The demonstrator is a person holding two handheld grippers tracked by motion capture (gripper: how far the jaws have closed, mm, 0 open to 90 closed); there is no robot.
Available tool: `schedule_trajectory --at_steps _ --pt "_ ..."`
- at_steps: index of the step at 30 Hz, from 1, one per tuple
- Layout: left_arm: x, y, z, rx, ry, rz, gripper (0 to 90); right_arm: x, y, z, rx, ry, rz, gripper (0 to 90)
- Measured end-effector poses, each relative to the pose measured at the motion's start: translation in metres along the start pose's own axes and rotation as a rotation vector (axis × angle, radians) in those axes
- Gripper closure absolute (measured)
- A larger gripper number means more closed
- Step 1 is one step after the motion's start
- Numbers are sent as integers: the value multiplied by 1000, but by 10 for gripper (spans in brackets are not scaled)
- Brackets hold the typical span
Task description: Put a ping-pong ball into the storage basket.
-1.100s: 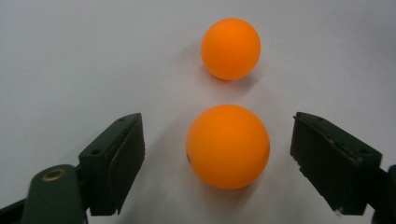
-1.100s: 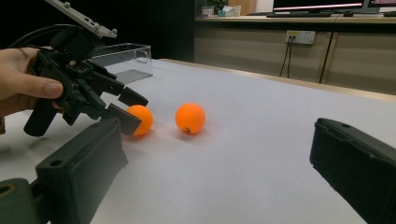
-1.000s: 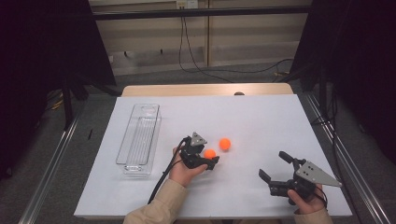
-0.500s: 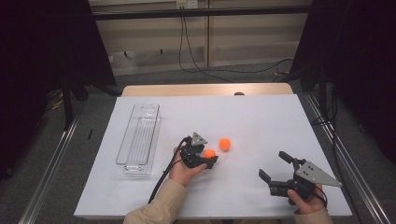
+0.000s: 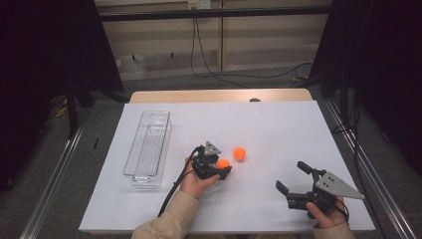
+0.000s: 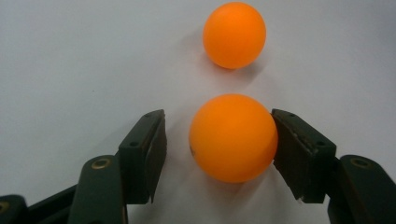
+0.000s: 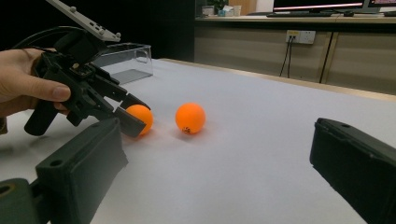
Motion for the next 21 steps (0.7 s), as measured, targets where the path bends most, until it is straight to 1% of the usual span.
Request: schedule_trajectory --at_steps 13,21 --pt "0 0 1 0 2 -3 398 0 0 0 -2 -1 1 23" --pt "0 -1 1 2 11 9 404 0 0 0 -2 -1 1 23"
Point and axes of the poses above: each handheld gripper's, and its own axes: z roughly forward along the jaws, y roughly out of its top, x roughly to its left, the point moved 10 cm from there along z, roughly forward along the jaws, and after that the axes turned 12 degrees about y, right-handed, at the moved point
